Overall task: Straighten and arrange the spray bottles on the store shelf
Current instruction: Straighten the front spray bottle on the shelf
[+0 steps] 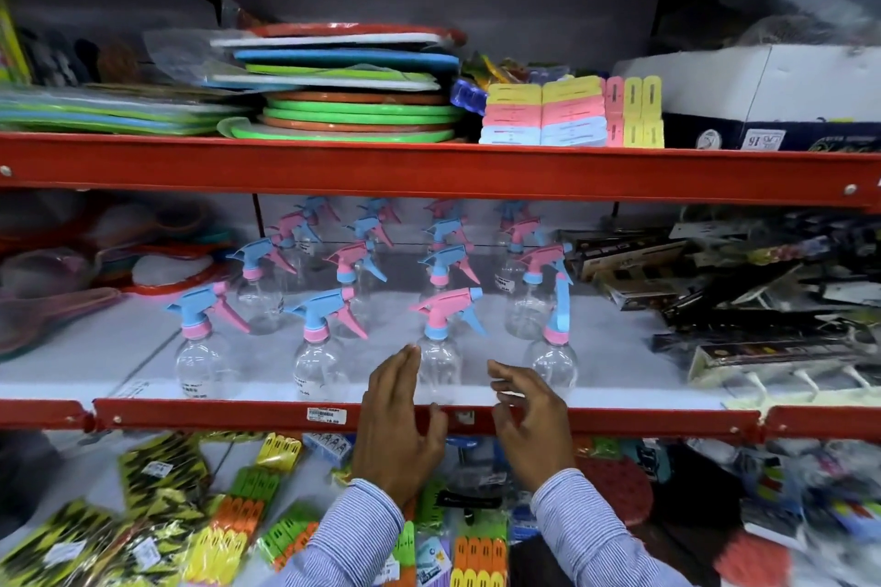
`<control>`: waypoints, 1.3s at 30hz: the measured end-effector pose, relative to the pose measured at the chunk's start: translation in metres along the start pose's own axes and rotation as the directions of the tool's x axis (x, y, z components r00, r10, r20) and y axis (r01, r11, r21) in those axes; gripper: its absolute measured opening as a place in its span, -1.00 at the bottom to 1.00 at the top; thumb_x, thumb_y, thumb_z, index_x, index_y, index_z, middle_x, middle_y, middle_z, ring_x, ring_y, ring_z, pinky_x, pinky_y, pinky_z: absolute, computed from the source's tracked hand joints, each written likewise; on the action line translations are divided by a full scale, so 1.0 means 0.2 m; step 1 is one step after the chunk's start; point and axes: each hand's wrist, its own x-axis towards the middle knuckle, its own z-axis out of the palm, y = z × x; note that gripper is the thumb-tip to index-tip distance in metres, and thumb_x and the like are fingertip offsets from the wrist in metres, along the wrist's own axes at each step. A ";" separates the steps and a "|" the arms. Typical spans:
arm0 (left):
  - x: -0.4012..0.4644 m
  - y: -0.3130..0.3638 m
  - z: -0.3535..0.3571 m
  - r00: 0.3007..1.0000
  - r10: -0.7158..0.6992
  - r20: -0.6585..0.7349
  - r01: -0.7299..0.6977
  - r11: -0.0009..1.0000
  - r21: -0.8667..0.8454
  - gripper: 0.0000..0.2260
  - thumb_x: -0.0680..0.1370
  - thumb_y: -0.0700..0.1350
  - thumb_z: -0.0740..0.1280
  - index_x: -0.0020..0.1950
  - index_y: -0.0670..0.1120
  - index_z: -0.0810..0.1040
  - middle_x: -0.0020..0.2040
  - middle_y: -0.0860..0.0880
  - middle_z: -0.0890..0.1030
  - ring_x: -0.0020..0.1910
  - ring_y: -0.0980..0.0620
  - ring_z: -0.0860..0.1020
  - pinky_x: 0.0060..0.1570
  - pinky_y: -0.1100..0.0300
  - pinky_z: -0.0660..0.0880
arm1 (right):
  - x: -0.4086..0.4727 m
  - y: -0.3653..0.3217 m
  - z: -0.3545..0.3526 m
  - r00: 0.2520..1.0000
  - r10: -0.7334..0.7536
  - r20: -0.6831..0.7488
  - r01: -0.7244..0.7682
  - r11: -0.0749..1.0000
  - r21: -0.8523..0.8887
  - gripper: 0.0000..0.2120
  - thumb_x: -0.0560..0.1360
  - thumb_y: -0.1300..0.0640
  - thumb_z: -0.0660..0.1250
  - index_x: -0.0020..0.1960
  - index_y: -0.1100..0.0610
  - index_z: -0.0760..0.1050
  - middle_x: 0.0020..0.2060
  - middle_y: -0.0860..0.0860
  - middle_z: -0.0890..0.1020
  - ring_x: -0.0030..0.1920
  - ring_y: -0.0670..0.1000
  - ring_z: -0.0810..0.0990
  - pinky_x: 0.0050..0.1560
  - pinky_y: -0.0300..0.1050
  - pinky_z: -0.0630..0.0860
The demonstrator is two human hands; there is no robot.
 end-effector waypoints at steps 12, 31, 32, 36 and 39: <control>-0.02 0.26 0.25 0.971 0.234 0.057 -0.235 0.972 0.012 -0.52 0.47 -0.07 0.27 0.41 -0.05 0.36 0.40 -0.02 0.44 0.41 0.04 0.35 0.42 0.06 0.34 | 0.01 0.22 -0.40 0.932 0.059 -0.359 -0.067 0.998 -0.012 -0.63 0.31 0.42 0.28 -0.02 0.03 0.54 -0.10 -0.01 0.61 -0.15 0.00 0.59 -0.11 -0.13 0.55; 0.06 0.60 0.48 0.956 -0.261 0.137 0.278 0.952 -0.130 -0.48 0.46 -0.15 0.33 0.42 -0.10 0.36 0.40 -0.07 0.46 0.35 -0.05 0.44 0.37 0.01 0.39 | 0.29 0.28 -0.51 0.924 0.232 0.304 -0.237 0.971 -0.018 -0.54 0.44 0.32 0.24 0.31 0.06 0.43 0.06 -0.09 0.58 0.06 -0.05 0.57 0.23 -0.15 0.47; 0.07 0.60 0.48 0.951 -0.266 0.155 0.287 0.949 -0.129 -0.46 0.46 -0.15 0.32 0.44 -0.10 0.33 0.42 -0.07 0.44 0.38 -0.05 0.41 0.39 0.01 0.38 | 0.28 0.27 -0.52 0.929 0.229 0.290 -0.237 0.971 -0.006 -0.57 0.45 0.35 0.25 0.29 0.10 0.45 0.02 -0.08 0.57 0.03 -0.06 0.56 0.18 -0.20 0.45; 0.11 0.59 0.49 0.936 -0.268 0.226 0.300 0.947 -0.117 -0.42 0.48 -0.14 0.30 0.49 -0.10 0.24 0.48 -0.08 0.36 0.45 -0.05 0.33 0.45 0.05 0.29 | 0.25 0.27 -0.55 0.953 0.212 0.218 -0.216 0.976 -0.005 -0.68 0.45 0.33 0.29 0.19 0.16 0.54 -0.03 0.00 0.64 -0.10 -0.12 0.59 -0.10 -0.55 0.43; 0.12 0.59 0.49 0.934 -0.251 0.255 0.285 0.953 -0.102 -0.42 0.50 -0.16 0.28 0.50 -0.13 0.20 0.50 -0.10 0.32 0.47 -0.06 0.29 0.44 0.14 0.22 | 0.24 0.28 -0.55 0.961 0.230 0.152 -0.233 0.973 -0.001 -0.73 0.44 0.30 0.32 0.12 0.17 0.59 -0.03 0.04 0.69 -0.12 -0.14 0.61 -0.15 -0.62 0.41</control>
